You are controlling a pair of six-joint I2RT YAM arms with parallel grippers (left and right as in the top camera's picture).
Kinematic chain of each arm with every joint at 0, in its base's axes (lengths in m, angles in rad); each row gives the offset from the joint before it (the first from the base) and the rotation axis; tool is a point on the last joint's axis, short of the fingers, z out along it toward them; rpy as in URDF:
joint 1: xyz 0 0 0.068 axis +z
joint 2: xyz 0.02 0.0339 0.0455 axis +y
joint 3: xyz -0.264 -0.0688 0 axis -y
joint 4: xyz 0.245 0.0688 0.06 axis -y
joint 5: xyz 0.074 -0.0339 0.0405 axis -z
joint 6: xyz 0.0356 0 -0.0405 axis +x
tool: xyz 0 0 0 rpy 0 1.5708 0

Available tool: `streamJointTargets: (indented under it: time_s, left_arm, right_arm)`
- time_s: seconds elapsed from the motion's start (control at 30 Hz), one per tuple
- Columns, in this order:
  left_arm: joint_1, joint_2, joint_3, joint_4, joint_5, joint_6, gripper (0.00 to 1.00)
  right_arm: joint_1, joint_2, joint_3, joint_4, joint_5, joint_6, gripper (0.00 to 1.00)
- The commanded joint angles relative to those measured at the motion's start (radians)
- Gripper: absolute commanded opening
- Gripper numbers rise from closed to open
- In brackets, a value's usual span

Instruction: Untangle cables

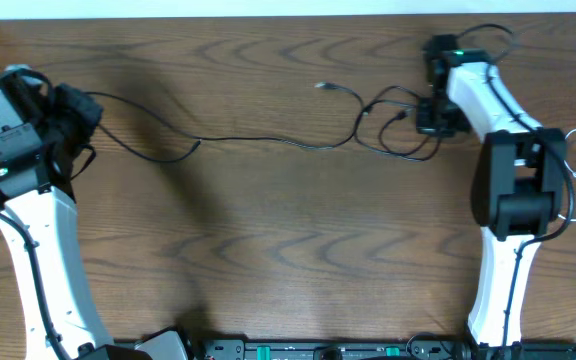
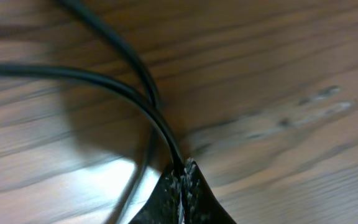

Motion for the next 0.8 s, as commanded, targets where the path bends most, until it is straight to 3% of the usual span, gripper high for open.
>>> streamJointTargets:
  time_s: [0.0,0.23,0.47,0.67,0.77]
  left_arm:
    - [0.045,-0.019,-0.003,0.002,-0.160,-0.002,0.07]
    - [0.100,0.002,-0.003,-0.034,-0.397,-0.093,0.08]
    - [0.137,0.098,-0.003,-0.073,-0.396,-0.118,0.07]
    - [0.108,0.133,-0.003,-0.071,-0.364,-0.117,0.07]
    - [0.092,0.132,-0.003,-0.068,-0.295,-0.105,0.07]
  right_arm:
    - [-0.053,0.013,-0.021,0.006,-0.043,-0.028,0.01]
    - [-0.171,0.013,-0.021,0.010,-0.059,-0.028,0.01]
    - [-0.288,0.013,-0.021,0.021,-0.249,-0.090,0.01]
    - [-0.236,0.013,-0.019,0.050,-0.382,-0.229,0.02]
    - [-0.185,0.003,0.010,0.049,-0.430,-0.305,0.24]
